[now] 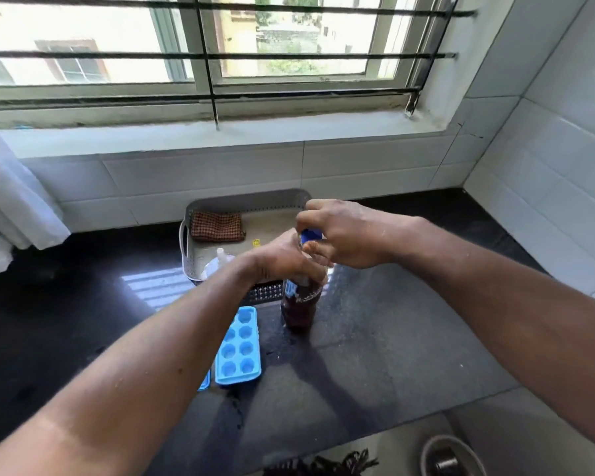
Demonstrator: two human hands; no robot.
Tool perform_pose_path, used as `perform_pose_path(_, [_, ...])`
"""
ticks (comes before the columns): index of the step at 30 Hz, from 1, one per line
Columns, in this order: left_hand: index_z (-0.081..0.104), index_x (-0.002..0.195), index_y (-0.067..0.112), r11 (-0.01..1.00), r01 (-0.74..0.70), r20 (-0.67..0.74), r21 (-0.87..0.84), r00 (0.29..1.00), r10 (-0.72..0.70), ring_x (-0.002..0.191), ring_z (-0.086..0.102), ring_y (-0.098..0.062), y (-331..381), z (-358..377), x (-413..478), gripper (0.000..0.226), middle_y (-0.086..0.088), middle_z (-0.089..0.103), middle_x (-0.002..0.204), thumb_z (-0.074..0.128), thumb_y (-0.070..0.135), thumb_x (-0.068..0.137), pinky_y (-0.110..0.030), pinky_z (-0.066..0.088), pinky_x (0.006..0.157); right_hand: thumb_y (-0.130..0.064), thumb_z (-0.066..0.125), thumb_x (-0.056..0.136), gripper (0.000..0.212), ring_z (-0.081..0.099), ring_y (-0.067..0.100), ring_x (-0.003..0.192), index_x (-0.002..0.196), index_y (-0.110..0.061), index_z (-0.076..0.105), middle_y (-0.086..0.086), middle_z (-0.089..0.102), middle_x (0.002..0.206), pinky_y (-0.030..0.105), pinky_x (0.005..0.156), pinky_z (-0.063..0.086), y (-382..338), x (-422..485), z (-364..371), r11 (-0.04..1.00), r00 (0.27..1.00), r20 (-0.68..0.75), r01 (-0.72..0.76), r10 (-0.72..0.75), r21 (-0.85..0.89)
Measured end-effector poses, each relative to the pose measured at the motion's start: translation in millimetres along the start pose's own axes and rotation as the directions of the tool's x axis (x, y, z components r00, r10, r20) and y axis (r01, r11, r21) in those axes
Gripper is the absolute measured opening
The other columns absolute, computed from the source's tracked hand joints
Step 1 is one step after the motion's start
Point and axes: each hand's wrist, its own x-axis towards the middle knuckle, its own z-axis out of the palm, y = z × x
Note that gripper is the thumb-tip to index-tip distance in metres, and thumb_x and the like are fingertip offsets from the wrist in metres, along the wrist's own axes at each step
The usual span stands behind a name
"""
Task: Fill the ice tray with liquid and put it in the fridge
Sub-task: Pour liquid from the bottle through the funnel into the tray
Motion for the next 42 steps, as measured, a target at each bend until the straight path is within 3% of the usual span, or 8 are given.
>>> perform_pose_path(3, [0.060, 0.053, 0.032, 0.998, -0.053, -0.091, 0.036, 0.994, 0.057, 0.046, 0.048, 0.004, -3, 5, -5, 0.042, 0.019, 0.052, 0.051, 0.068, -0.006, 0.067, -0.014, 0.041, 0.045, -0.010, 0.072, 0.089, 0.022, 0.056, 0.013, 0.099, 0.108, -0.021, 0.076, -0.005, 0.058, 0.109, 0.025, 0.082, 0.048, -9, 1, -14, 0.996, 0.999, 0.035, 0.006, -0.010, 0.091])
perform_pose_path(8, [0.069, 0.066, 0.028, 1.000, -0.024, -0.153, -0.007, 0.988, 0.023, 0.058, 0.058, 0.000, -8, 8, -8, 0.026, 0.015, 0.064, 0.063, 0.075, 0.002, 0.066, -0.016, 0.048, 0.052, -0.054, 0.072, 0.092, 0.036, 0.064, 0.014, 0.088, 0.097, -0.018, 0.076, -0.008, 0.070, 0.097, 0.026, 0.075, 0.046, -18, 9, -19, 0.985, 0.982, -0.079, -0.166, 0.169, 0.038])
perform_pose_path(13, [0.059, 0.060, 0.030, 0.995, -0.078, -0.236, 0.067, 0.967, 0.091, 0.051, 0.046, 0.000, -6, 13, -9, 0.026, 0.018, 0.053, 0.055, 0.071, 0.007, 0.062, -0.017, 0.041, 0.048, -0.010, 0.075, 0.082, 0.028, 0.060, 0.016, 0.098, 0.107, -0.022, 0.078, -0.005, 0.064, 0.106, 0.030, 0.085, 0.051, -27, 8, -23, 0.999, 0.995, 0.100, -0.020, 0.025, -0.047])
perform_pose_path(18, [0.071, 0.078, 0.024, 0.999, -0.052, -0.207, -0.002, 0.977, 0.051, 0.064, 0.059, -0.011, -8, 12, -10, 0.028, 0.003, 0.065, 0.072, 0.075, -0.001, 0.067, -0.021, 0.049, 0.053, -0.054, 0.076, 0.088, 0.039, 0.062, 0.015, 0.100, 0.110, -0.022, 0.072, -0.005, 0.064, 0.106, 0.027, 0.084, 0.047, -21, 7, -23, 0.988, 0.986, -0.057, -0.155, 0.155, -0.007])
perform_pose_path(32, [0.065, 0.105, 0.023, 0.988, -0.099, -0.339, 0.122, 0.931, 0.136, 0.077, 0.071, -0.007, -11, 7, -14, 0.054, 0.014, 0.073, 0.082, 0.092, 0.015, 0.059, -0.027, 0.061, 0.072, 0.001, 0.071, 0.078, 0.027, 0.057, 0.009, 0.083, 0.092, -0.018, 0.083, -0.008, 0.063, 0.092, 0.028, 0.076, 0.050, -17, -4, -17, 0.992, 0.995, -0.095, 0.035, -0.023, 0.122])
perform_pose_path(36, [0.058, 0.088, 0.028, 0.991, -0.131, -0.423, 0.030, 0.897, 0.131, 0.080, 0.056, -0.012, -16, 11, -16, 0.061, 0.002, 0.060, 0.089, 0.099, 0.035, 0.043, -0.034, 0.049, 0.076, 0.012, 0.076, 0.071, 0.031, 0.069, 0.025, 0.084, 0.089, -0.013, 0.081, 0.010, 0.072, 0.095, 0.032, 0.076, 0.058, 7, -17, 29, 0.812, 0.758, -0.575, 0.106, 0.307, 0.574])
perform_pose_path(39, [0.066, 0.082, 0.048, 0.978, -0.150, -0.380, 0.147, 0.904, 0.196, 0.083, 0.059, 0.002, -21, 6, -22, 0.050, 0.012, 0.062, 0.096, 0.094, 0.054, 0.041, -0.019, 0.048, 0.077, 0.012, 0.079, 0.069, 0.022, 0.069, 0.038, 0.079, 0.081, -0.006, 0.076, 0.018, 0.072, 0.086, 0.042, 0.072, 0.056, 21, -27, 110, 0.625, 0.563, -0.452, -0.154, 0.692, 0.765])
perform_pose_path(42, [0.074, 0.093, 0.031, 0.977, -0.210, -0.419, -0.031, 0.890, 0.178, 0.079, 0.062, 0.001, -30, -13, -26, 0.038, 0.015, 0.070, 0.086, 0.072, 0.061, 0.070, -0.013, 0.048, 0.073, 0.004, 0.084, 0.069, 0.011, 0.069, 0.037, 0.076, 0.073, -0.002, 0.076, 0.016, 0.073, 0.078, 0.040, 0.072, 0.055, 19, -39, 193, 0.524, 0.564, -0.236, -0.427, 0.791, 0.737])
